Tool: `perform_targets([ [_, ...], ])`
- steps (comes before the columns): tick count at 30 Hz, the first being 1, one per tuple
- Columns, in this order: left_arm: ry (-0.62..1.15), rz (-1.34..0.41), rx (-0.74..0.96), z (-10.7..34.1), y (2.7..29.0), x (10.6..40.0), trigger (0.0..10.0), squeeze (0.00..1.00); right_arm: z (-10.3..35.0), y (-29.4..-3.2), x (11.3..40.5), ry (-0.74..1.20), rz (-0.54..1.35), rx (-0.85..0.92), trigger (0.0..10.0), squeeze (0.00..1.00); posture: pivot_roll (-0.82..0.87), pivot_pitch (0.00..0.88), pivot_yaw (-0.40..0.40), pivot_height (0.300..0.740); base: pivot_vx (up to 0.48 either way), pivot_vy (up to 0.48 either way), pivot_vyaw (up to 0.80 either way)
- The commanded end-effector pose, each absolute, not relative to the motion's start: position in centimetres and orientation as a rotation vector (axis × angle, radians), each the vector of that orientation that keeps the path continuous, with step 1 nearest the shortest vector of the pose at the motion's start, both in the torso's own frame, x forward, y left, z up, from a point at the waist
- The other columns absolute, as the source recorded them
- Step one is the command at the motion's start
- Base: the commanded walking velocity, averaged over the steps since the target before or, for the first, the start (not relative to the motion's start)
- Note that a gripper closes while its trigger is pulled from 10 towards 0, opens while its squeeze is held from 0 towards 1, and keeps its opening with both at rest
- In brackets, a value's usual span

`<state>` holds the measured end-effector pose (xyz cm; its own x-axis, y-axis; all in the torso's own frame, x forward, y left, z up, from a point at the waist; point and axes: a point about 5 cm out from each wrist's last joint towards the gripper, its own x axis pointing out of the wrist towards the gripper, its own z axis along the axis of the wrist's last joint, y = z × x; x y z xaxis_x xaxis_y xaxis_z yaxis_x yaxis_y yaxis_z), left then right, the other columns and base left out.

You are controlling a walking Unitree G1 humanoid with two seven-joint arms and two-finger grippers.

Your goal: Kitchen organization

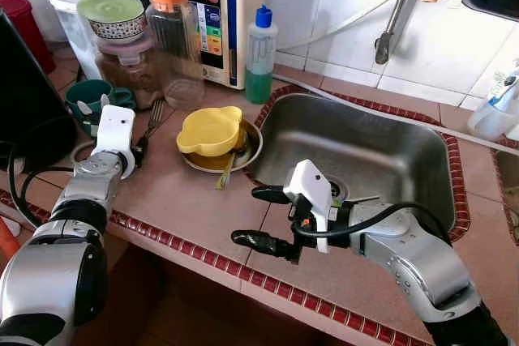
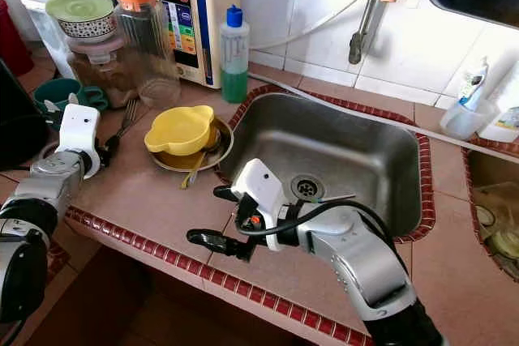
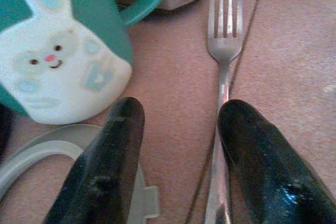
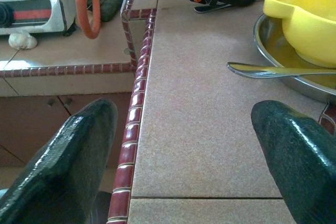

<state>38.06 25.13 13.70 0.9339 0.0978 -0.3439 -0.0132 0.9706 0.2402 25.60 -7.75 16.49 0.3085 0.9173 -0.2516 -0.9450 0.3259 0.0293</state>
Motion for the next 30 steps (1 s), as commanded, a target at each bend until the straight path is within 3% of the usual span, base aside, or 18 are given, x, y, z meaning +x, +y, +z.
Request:
perform_targets([
  [1, 0.44, 0.042, 0.219, 12.4, 25.1, 37.5, 0.0, 0.0, 16.8, -7.7, 25.6, 0.223, 1.238, -0.151, 10.0, 0.0, 0.03, 0.064, -0.003, 0.74, 0.0, 0.0, 0.0],
  [30, 0.485, 0.004, 0.214, 11.4, 25.2, 36.9, 0.0, 0.0, 16.6, -7.8, 25.6, 0.229, 1.235, -0.157, 10.0, 0.0, 0.03, 0.068, -0.005, 0.74, 0.0, 0.0, 0.0],
])
